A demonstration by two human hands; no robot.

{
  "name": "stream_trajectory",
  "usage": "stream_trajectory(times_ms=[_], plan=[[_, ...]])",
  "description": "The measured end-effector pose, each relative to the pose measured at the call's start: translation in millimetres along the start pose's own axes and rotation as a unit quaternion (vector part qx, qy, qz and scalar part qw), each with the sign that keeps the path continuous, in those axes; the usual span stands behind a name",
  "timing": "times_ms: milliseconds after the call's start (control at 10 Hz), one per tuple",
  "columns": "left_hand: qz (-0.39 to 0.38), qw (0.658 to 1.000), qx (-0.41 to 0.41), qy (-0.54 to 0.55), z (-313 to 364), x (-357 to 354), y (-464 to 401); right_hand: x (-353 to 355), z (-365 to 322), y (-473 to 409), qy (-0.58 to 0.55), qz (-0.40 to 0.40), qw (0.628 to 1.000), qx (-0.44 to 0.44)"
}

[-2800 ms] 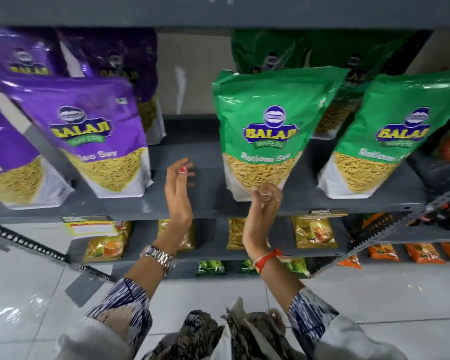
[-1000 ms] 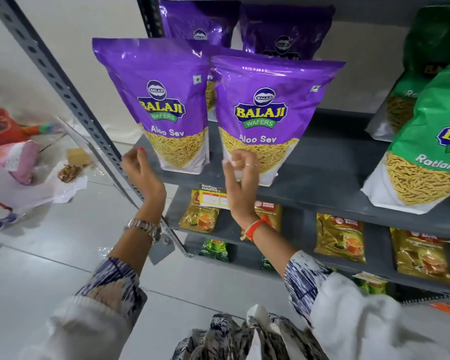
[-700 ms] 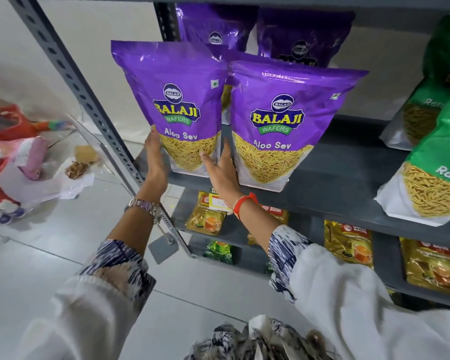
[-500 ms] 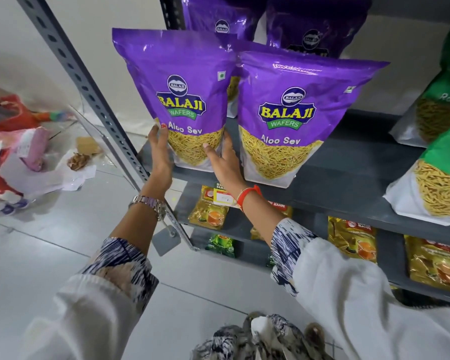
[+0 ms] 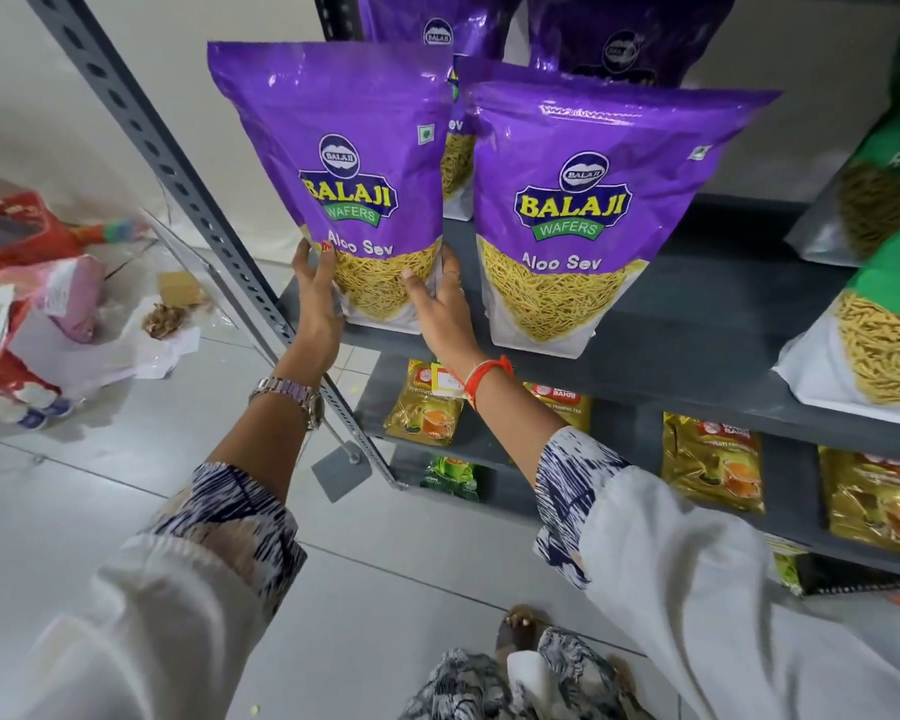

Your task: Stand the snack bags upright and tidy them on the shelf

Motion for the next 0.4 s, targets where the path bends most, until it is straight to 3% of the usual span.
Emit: stream_trajectory(times_ms=[400], plan=[[-0.001, 1.0, -0.008, 0.013, -0.3, -5.3, 2.3, 5.9, -3.6, 1.2, -0.001, -0.021, 1.0, 0.005]])
Point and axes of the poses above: each hand's wrist, its own y-axis away from the middle knuckle, its own x-axis out of the back of the hand, z = x × y, the point moved 10 cm from there along -y, towards the middle knuckle, and after that the axes turned 6 degrees about -z, right-handed, at the moved point
